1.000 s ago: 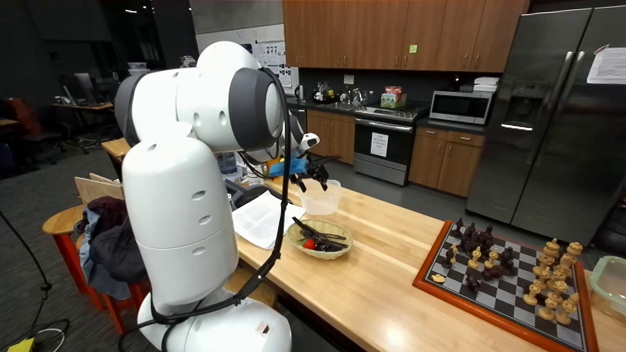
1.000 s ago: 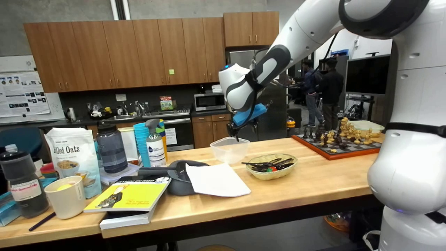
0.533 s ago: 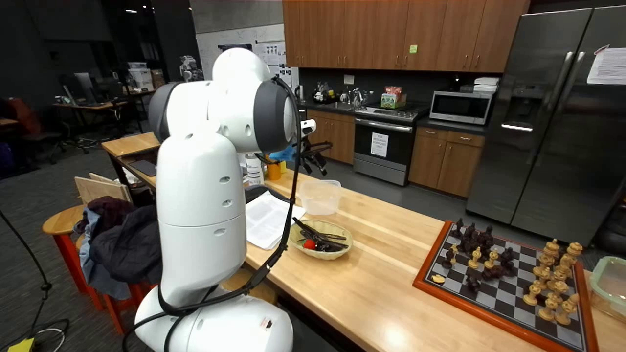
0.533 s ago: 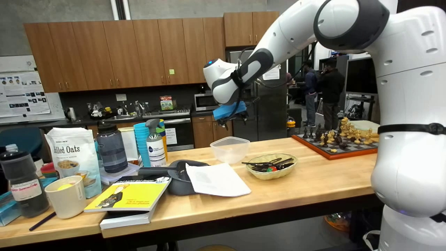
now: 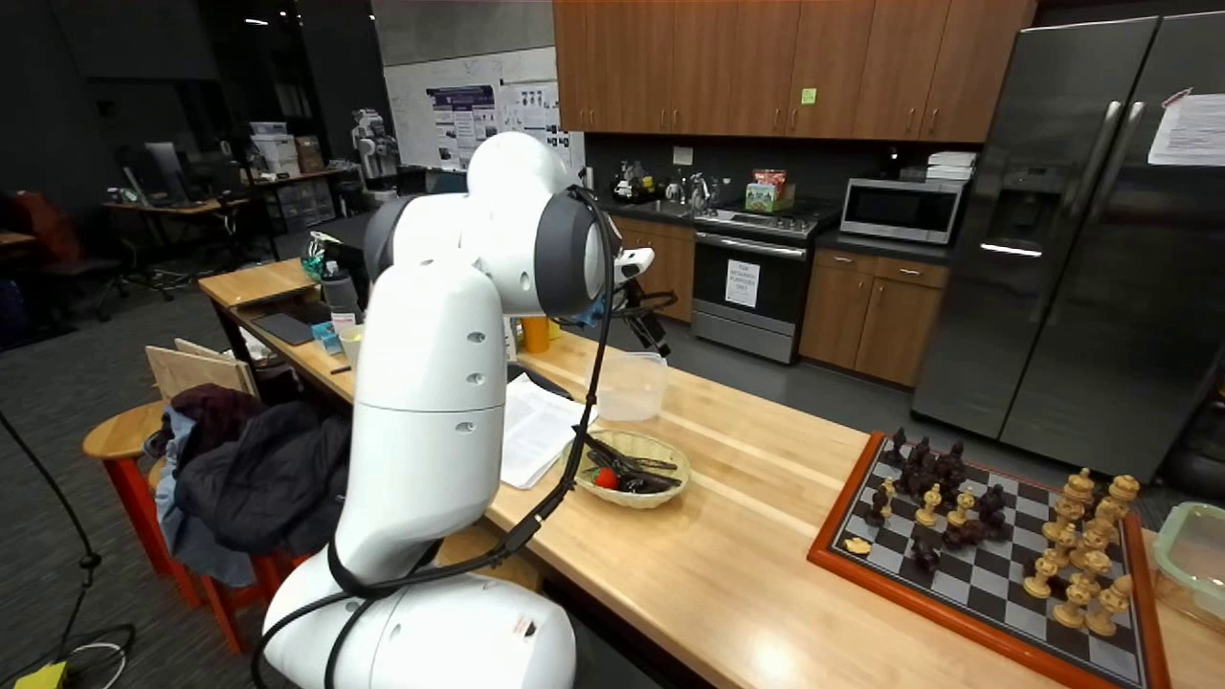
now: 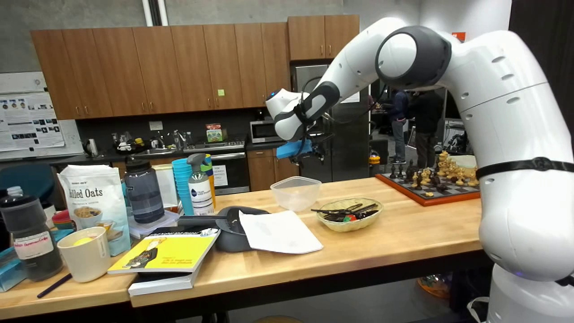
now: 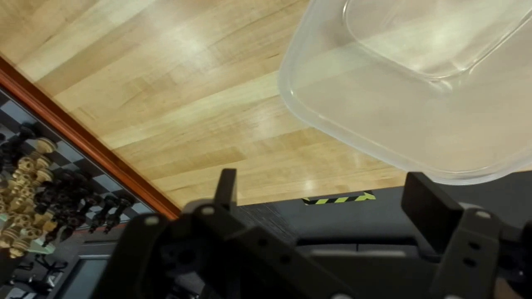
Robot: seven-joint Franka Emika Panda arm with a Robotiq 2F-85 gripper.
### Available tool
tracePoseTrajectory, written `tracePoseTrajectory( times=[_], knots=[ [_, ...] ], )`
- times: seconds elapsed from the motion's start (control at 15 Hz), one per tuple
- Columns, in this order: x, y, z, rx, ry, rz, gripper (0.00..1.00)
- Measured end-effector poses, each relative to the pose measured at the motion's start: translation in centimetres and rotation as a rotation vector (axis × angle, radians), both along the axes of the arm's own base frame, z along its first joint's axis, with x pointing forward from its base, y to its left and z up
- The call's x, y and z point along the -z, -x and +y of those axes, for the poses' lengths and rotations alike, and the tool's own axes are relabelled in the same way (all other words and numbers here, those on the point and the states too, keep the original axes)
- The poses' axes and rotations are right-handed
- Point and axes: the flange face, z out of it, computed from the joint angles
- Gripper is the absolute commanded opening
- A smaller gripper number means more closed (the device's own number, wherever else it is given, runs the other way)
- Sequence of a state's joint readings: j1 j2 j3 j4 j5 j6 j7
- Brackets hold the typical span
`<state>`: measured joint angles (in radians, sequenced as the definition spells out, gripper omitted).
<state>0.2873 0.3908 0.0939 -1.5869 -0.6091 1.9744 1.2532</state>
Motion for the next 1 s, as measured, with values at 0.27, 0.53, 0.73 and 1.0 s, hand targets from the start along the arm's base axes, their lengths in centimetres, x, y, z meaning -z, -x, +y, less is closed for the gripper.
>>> tracePoseTrajectory(
  times=[0.27,0.53,0.73,1.0],
  knots=[
    [1.9,-1.2,-1.9,0.078,0.019,0.035,1.00],
    [3.1,-1.2,-1.9,0.089,-0.001,0.075,1.00],
    [3.4,-0.9,-1.1,0.049,-0.015,0.098,1.00],
    [4.0,-0.9,-0.6,-0.011,-0.057,0.119,1.00]
  ],
)
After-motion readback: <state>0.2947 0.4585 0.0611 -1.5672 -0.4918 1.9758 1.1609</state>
